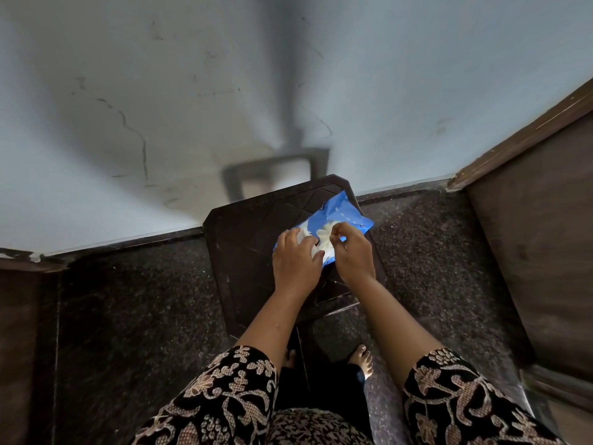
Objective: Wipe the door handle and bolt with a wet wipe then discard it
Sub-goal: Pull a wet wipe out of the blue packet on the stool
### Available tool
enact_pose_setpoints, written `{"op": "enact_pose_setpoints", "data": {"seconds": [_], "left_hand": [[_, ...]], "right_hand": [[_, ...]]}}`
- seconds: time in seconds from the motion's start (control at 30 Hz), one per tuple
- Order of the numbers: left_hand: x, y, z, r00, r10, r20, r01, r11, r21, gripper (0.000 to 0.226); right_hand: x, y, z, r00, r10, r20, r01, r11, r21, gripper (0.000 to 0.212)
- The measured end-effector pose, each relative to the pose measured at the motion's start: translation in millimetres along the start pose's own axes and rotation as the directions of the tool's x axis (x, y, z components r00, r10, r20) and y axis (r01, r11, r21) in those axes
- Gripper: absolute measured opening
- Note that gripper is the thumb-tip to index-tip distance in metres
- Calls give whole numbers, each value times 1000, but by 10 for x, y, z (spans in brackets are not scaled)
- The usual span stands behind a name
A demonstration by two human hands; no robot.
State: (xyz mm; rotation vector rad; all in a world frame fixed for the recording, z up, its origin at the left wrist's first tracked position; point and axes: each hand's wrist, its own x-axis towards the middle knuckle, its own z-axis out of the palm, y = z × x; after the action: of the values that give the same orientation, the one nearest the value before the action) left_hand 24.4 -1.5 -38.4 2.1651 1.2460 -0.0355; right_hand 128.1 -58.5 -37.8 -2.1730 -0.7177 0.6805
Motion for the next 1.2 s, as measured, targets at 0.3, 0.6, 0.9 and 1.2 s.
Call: {"op": "enact_pose_setpoints", "data": {"seconds": [0.3, 0.6, 0.9, 1.2], "left_hand": [[113, 167, -70, 995, 65, -81, -62, 997, 37, 30], [241, 219, -45, 990, 121, 71, -140, 901, 411, 35], [422, 395, -45, 994, -56, 89, 13, 905, 424, 34], [477, 354, 52, 977, -198, 82, 151, 909, 388, 39]], "right_hand": [[-28, 0, -155, 969, 175, 172, -223, 919, 325, 18], [5, -64, -266, 989, 141, 47, -148, 927, 344, 15], [23, -177, -493, 975, 221, -2, -177, 787, 591, 25], [134, -188, -730, 919, 393, -23, -168, 444, 880, 23]]}}
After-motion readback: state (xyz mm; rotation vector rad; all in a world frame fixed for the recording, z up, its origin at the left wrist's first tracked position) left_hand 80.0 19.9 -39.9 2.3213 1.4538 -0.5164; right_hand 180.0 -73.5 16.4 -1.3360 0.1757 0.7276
